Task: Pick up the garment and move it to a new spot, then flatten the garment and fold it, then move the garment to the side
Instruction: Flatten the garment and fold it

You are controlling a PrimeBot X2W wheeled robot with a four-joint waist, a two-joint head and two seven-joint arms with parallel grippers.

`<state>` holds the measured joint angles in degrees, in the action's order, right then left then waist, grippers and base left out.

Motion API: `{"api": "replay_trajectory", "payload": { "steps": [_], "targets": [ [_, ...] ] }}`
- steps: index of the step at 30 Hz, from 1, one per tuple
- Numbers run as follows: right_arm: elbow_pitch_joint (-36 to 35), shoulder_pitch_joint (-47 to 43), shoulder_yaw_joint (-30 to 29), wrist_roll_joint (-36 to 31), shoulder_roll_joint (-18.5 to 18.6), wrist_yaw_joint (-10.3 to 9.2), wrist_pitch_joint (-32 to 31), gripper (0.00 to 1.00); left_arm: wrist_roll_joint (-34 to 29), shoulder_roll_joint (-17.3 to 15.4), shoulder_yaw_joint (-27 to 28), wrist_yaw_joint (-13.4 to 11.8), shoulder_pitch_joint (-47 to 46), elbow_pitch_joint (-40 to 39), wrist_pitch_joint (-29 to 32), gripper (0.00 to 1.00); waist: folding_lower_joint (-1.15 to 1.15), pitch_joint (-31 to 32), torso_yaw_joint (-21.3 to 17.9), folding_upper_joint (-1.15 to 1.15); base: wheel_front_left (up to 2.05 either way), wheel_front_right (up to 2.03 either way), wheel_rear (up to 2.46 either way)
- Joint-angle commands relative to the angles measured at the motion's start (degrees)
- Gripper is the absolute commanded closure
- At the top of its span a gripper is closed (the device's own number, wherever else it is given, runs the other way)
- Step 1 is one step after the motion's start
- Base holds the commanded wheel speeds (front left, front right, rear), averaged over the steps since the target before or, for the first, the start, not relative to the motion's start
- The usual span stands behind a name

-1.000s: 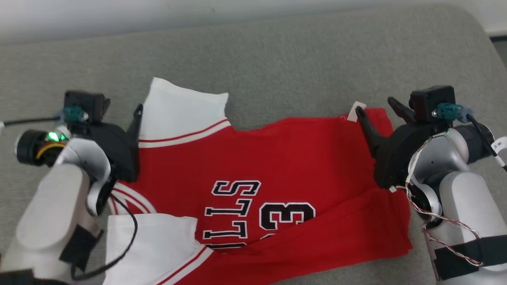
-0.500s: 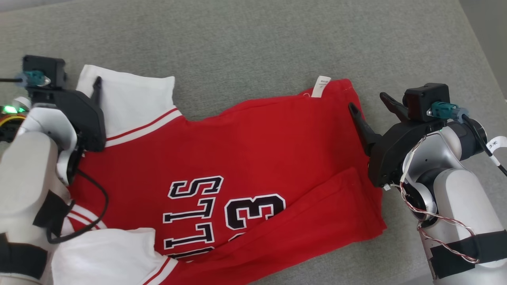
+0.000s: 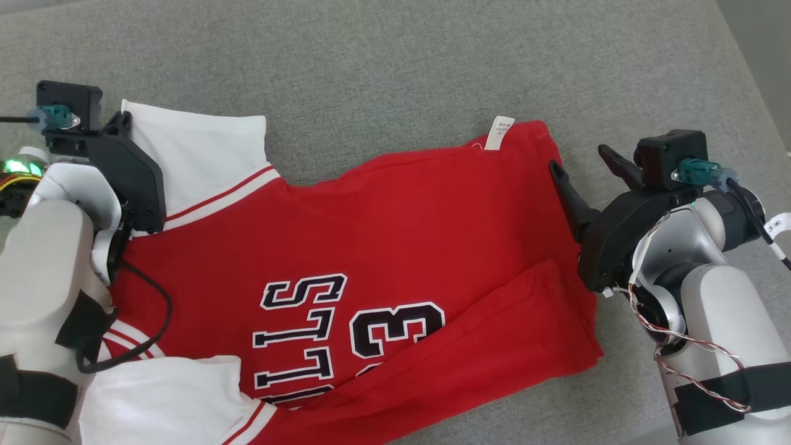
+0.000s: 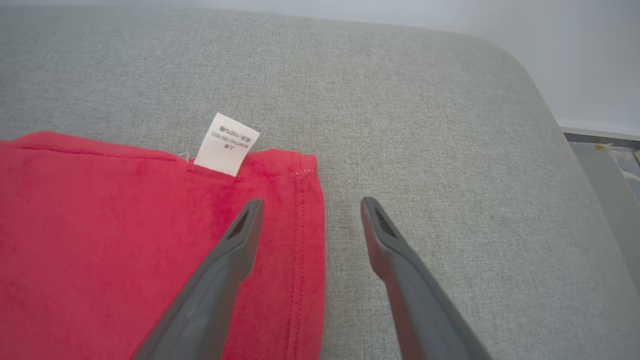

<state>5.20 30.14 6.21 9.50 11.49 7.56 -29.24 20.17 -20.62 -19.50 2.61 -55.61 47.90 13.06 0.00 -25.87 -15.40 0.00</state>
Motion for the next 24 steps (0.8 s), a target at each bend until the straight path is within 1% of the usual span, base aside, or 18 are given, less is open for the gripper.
{"api": "replay_trajectory", "payload": {
  "steps": [1,6,8,9,13,15,20,21,22,23,24],
  "targets": [
    [-0.01,0.19,0.24,-0.26,-0.02,-0.12,-0.33,0.00,0.09,0.37,-0.26,0.30,0.75,0.89,-0.23,1.00,0.00,-0.16,0.17,0.00,0.00,0.00,0.00],
    [0.69,2.41,-0.67,-0.84,1.61,-0.11,-3.58,0.00,1.96,0.74,-0.31,2.46,-0.28,0.18,-1.31,1.00,0.00,-0.75,1.31,0.00,0.00,0.00,0.00],
    [1.65,3.44,-0.14,-1.62,3.44,-0.12,-5.71,0.00,2.94,1.38,-0.70,3.19,-0.36,-0.41,-0.86,1.00,0.00,-0.73,2.05,0.00,0.00,0.00,0.00],
    [1.65,3.44,-0.14,-1.62,3.44,-0.12,-5.71,0.00,2.94,1.38,-0.70,3.19,-0.36,-0.41,-0.86,1.00,0.00,-0.73,2.05,0.00,0.00,0.00,0.00],
    [3.76,6.55,2.50,-0.20,6.35,-0.12,-9.09,0.00,3.42,1.31,-1.60,3.92,-0.97,-1.87,0.07,1.00,0.00,-0.87,3.19,0.00,0.00,0.00,0.00],
    [4.49,8.38,3.14,-0.63,7.56,-0.12,-9.75,0.00,3.73,1.14,-1.82,3.95,-1.26,-2.59,0.37,1.00,0.00,-1.04,3.56,0.00,0.00,0.00,0.00],
    [7.37,11.88,4.35,-0.21,7.39,-0.12,-10.64,0.00,4.49,0.78,-1.84,4.07,-1.08,-4.40,0.76,1.00,0.00,-1.56,3.81,0.00,0.00,0.00,0.00],
    [8.28,12.43,4.74,-0.03,7.19,-0.12,-10.87,0.11,4.58,0.68,-1.77,3.89,-1.05,-4.80,0.91,1.00,0.00,-1.74,3.82,0.00,0.00,0.00,0.00],
    [9.25,13.04,5.04,0.19,6.94,-0.12,-10.82,0.15,4.73,0.67,-1.69,3.67,-1.04,-5.17,1.10,1.00,0.00,-1.94,3.85,0.00,0.00,0.00,0.00],
    [10.23,13.59,5.36,0.13,6.87,-0.12,-10.74,0.32,4.95,0.67,-1.58,3.47,-1.05,-5.53,1.13,1.00,0.00,-2.14,3.91,0.00,0.00,0.00,0.00],
    [11.13,14.08,5.79,0.23,6.88,-0.12,-10.46,0.40,5.05,0.66,-1.59,3.43,-1.06,-5.96,1.21,1.00,0.00,-2.35,3.99,0.00,0.00,0.00,0.00]
  ]
}}
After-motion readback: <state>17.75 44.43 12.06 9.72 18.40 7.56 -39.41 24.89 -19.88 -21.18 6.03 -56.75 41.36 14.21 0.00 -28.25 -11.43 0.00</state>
